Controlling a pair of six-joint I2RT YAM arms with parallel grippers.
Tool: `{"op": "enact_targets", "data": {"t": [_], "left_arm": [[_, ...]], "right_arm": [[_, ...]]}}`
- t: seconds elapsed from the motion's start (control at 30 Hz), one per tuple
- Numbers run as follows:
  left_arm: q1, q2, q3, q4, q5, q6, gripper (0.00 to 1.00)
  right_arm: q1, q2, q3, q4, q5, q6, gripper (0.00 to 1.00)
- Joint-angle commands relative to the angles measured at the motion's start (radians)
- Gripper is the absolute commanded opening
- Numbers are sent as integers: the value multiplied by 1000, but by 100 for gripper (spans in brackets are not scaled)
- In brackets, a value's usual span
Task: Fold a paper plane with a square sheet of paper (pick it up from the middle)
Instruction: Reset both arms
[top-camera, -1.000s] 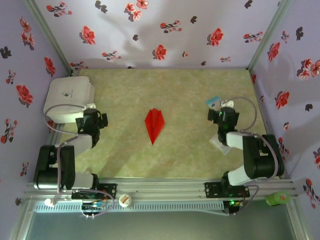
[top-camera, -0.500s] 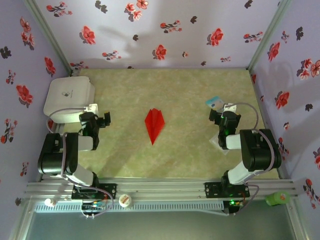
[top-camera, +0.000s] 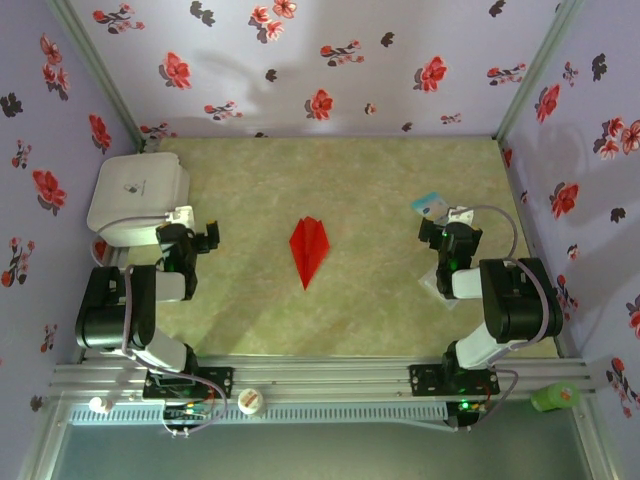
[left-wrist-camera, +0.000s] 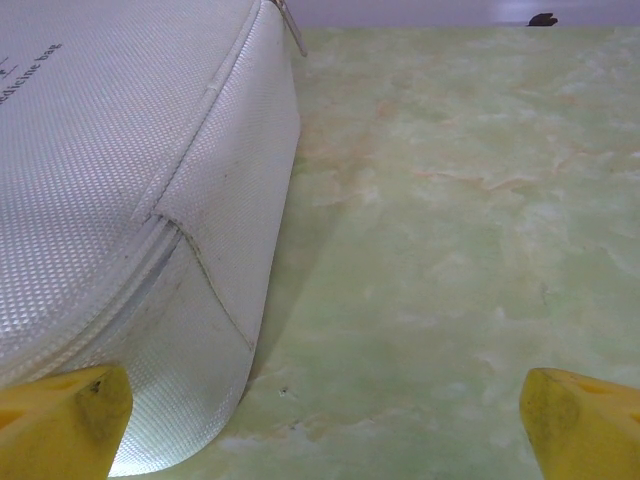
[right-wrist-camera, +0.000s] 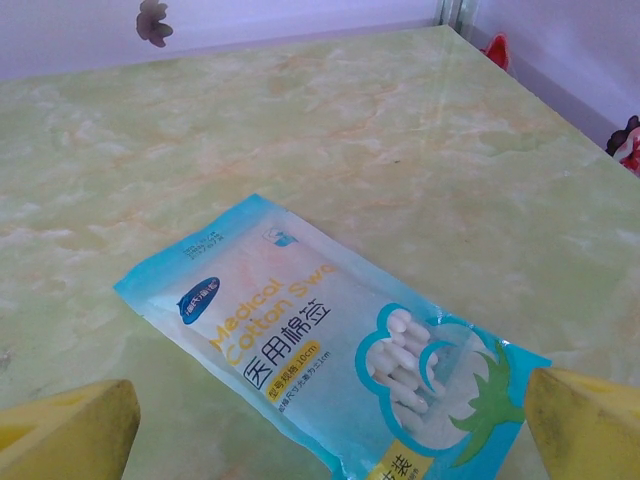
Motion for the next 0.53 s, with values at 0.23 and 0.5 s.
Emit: {"op": "enact_targets", "data": {"t": [0.23,0.5], "left_arm": [[3,6,12,35,3,-5,100],[3,6,12,35,4,-5,100]], "right_arm": [[-2,-10,5,19,24,10,99],[-4,-11,5,18,16,8,99]]}}
